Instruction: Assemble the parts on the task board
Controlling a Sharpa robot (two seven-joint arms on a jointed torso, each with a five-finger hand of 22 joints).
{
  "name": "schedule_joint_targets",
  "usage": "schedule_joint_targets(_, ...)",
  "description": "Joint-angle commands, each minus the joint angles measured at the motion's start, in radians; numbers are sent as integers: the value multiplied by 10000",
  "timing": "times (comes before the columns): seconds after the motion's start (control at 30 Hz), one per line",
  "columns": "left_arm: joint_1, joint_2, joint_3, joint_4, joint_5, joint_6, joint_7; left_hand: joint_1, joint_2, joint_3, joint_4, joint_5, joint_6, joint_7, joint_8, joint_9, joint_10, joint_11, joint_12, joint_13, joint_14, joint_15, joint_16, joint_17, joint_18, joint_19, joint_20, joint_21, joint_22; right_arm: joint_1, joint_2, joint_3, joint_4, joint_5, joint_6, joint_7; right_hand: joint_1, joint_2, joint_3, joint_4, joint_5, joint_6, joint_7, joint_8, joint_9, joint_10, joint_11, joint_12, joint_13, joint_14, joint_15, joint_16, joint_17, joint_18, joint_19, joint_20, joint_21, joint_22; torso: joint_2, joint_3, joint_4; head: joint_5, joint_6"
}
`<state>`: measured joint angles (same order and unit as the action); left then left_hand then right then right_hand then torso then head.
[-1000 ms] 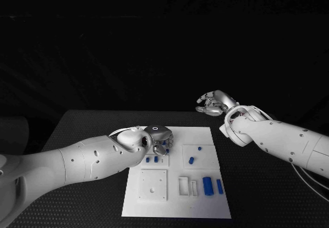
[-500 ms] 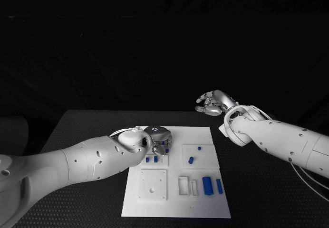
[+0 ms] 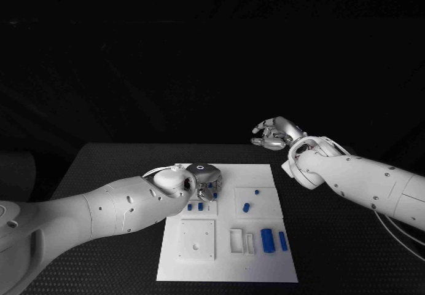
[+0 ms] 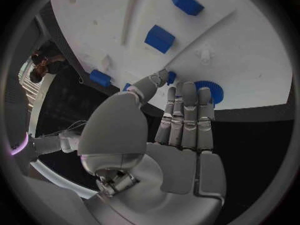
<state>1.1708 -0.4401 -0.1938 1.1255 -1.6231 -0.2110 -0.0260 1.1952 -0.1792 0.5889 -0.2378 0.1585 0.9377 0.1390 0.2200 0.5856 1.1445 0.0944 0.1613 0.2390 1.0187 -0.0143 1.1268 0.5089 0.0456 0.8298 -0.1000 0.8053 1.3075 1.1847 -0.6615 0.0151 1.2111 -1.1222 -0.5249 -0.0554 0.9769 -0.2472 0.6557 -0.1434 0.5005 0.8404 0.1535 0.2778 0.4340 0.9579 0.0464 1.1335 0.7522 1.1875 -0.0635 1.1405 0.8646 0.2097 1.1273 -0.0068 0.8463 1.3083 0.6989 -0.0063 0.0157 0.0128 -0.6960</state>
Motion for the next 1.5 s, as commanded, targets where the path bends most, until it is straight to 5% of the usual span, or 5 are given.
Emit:
schedule_joint_targets(0.03, -27, 53, 3, -41, -63, 109, 55, 21, 122, -31, 74, 3, 15, 15, 26, -14, 128, 2, -58, -2, 69, -5, 41, 19, 149, 84, -118, 34, 169, -3, 13, 5, 20, -4, 109, 93, -16, 109, 0, 11, 49, 2, 68, 36, 16, -54, 5, 43, -14, -58, 7, 30, -10, 521, 70, 12, -43, 185, -8, 0, 10, -5, -7)
schedule_joint_targets(0.73, -163, 263, 3, -294, -40, 340, 24, 34, 495, -60, 100, -14, 451, -126, 248, -103, 740, -159, -120, 52, 367, -161, 202, 125, 157, 281, -247, 110, 197, -3, 11, 5, 44, -4, 122, 89, -18, 114, -4, 9, 55, 5, 68, 39, 17, -54, 4, 52, -24, -57, 7, 34, -15, 521, 73, 12, -42, 186, -7, 0, 13, -54, -31)
schedule_joint_targets(1.37, -164, 332, -1, -526, -184, 213, -21, 462, 754, 117, -267, 107, 746, -219, 386, -188, 1159, -278, -227, 97, 679, -281, 247, 166, 123, 473, -357, 110, 167, -3, 4, 5, 53, -4, 118, 90, -21, 115, -9, 7, 59, 7, 67, 41, 18, -54, 3, 60, -33, -57, 6, 39, -19, 521, 75, 11, -42, 186, -8, -2, 18, -75, -21)
schedule_joint_targets(1.5, -170, 373, -97, -572, -249, 74, 23, 512, 832, 139, -303, 157, 814, -244, 421, -198, 1261, -317, -231, 116, 780, -320, 252, 170, 130, 564, -393, 116, 158, -3, 10, 5, 54, -4, 117, 90, -21, 116, -9, 6, 60, 8, 66, 41, 18, -54, 3, 62, -35, -57, 6, 40, -20, 521, 75, 11, -42, 186, -7, -3, 9, -61, -15)
